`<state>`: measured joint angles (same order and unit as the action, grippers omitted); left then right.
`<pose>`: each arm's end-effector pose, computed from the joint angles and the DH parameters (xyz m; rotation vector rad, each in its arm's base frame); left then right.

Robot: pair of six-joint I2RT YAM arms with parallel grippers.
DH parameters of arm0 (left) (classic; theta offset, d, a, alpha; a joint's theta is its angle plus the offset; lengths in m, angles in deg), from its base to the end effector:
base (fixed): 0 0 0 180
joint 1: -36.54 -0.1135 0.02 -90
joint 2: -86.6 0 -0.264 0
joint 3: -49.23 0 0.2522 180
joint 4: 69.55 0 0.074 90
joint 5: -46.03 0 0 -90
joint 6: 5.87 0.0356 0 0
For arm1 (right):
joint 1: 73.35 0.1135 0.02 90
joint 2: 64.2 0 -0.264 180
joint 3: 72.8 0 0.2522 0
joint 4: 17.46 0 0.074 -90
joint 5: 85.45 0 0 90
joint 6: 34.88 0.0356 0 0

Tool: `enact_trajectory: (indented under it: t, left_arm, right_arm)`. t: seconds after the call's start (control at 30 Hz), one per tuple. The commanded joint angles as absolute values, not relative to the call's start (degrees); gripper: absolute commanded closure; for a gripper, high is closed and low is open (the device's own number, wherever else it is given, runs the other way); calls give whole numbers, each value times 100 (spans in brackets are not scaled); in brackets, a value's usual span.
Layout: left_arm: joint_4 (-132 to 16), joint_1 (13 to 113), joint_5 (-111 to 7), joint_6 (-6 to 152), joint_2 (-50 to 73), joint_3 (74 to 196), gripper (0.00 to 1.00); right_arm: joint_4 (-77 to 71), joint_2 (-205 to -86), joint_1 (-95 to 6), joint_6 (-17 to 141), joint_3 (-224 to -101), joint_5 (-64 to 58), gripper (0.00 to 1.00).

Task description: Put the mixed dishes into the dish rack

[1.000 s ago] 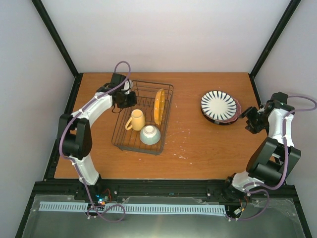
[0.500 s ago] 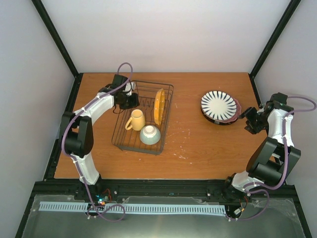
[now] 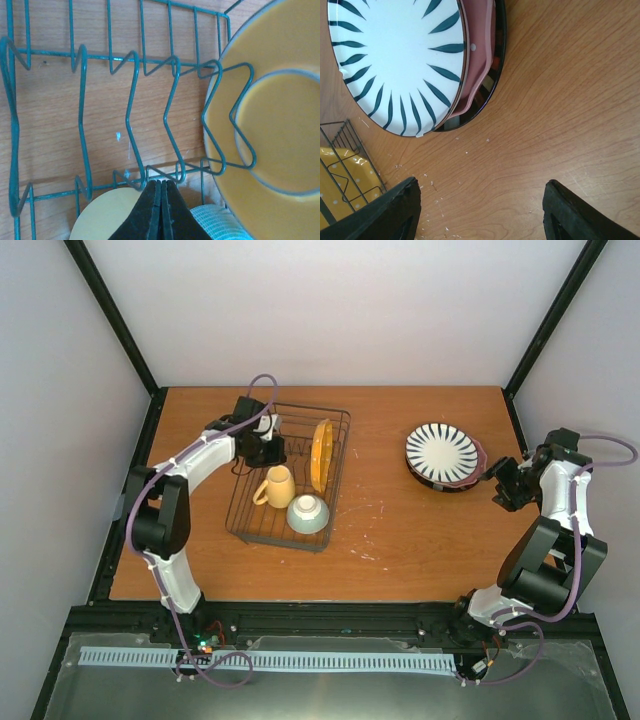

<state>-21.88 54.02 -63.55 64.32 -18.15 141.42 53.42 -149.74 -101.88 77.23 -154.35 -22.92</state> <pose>0.3653 -0.1276 0.2206 0.0684 2.6824 -0.6660 0.2526 -0.1186 0.2572 1.1076 2.5522 0.6579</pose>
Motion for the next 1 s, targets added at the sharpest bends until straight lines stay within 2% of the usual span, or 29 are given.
enact_trajectory:
  t: [0.0, 0.4, 0.67, 0.73, 0.8, 0.9, 0.97]
  left_arm:
    - [-1752, 5499, -6343, 6679, -1553, 13878, 99]
    - [-1543, 5543, -6342, 6724, -518, 12684, 99]
    - [-1512, 5673, -6276, 6461, -140, 12500, 99]
    - [-1436, 5691, -5965, 6342, -38, 12624, 89]
    - [-1376, 5701, -5553, 6205, 50, 12806, 67]
    - [-1296, 5702, -5021, 6108, 129, 13141, 41]
    - [-1180, 5709, -4709, 6079, 91, 13447, 30]
  right_arm:
    - [5325, -14836, -10209, 7664, -15354, -2310, 34]
    - [5342, -14737, -10209, 7649, -15256, -2382, 34]
    - [5393, -14657, -10209, 7633, -15239, -2340, 33]
    - [5397, -14618, -10209, 7642, -15223, -2300, 32]
    - [5411, -14591, -10209, 7655, -15221, -2262, 31]
    - [5420, -14577, -10209, 7649, -15221, -2253, 30]
    - [5415, -14564, -10209, 7657, -15238, -2246, 30]
